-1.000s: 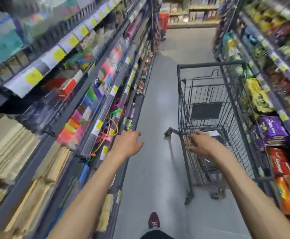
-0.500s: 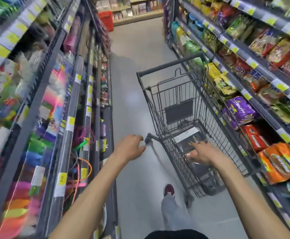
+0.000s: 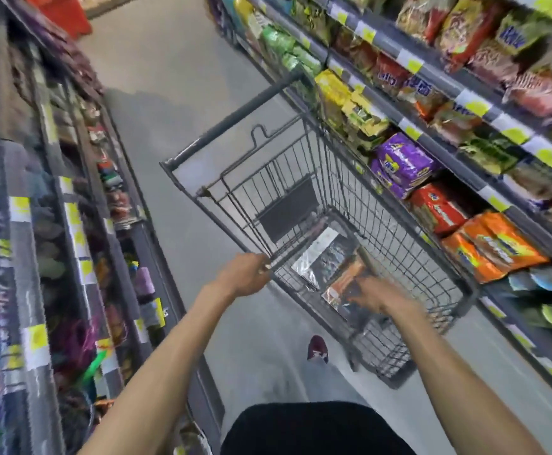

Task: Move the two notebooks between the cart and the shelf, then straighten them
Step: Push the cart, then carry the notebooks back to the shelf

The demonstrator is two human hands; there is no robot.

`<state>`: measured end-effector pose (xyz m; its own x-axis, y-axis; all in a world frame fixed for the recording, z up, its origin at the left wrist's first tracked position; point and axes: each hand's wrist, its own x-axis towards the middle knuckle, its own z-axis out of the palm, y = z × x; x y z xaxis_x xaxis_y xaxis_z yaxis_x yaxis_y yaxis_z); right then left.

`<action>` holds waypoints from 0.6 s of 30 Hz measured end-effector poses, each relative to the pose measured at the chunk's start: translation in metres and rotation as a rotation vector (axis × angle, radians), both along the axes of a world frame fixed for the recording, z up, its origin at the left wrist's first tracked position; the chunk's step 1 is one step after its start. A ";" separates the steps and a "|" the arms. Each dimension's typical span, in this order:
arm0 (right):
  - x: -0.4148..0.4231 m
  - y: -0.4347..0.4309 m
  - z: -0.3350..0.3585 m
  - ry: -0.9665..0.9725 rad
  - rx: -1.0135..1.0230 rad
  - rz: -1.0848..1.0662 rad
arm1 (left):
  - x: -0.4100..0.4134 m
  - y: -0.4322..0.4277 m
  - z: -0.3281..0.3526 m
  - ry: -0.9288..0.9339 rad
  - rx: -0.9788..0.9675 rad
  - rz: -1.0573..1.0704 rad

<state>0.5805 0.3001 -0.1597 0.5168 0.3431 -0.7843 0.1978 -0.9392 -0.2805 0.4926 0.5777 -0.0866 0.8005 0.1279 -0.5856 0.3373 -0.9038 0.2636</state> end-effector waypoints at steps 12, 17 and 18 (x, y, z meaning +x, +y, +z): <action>-0.019 -0.021 -0.084 0.161 -0.054 -0.400 | 0.109 0.004 -0.130 0.275 -0.057 -0.240; -0.024 -0.013 -0.136 0.195 -0.116 -0.532 | 0.138 0.016 -0.190 0.422 -0.068 -0.284; -0.023 -0.009 -0.144 0.186 -0.107 -0.570 | 0.142 0.018 -0.201 0.449 -0.074 -0.286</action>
<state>0.5579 0.2913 -0.3036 0.4474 -0.0330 -0.8937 -0.3879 -0.9076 -0.1607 0.6348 0.5958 -0.2879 0.4657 -0.1134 -0.8776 0.1744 -0.9605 0.2167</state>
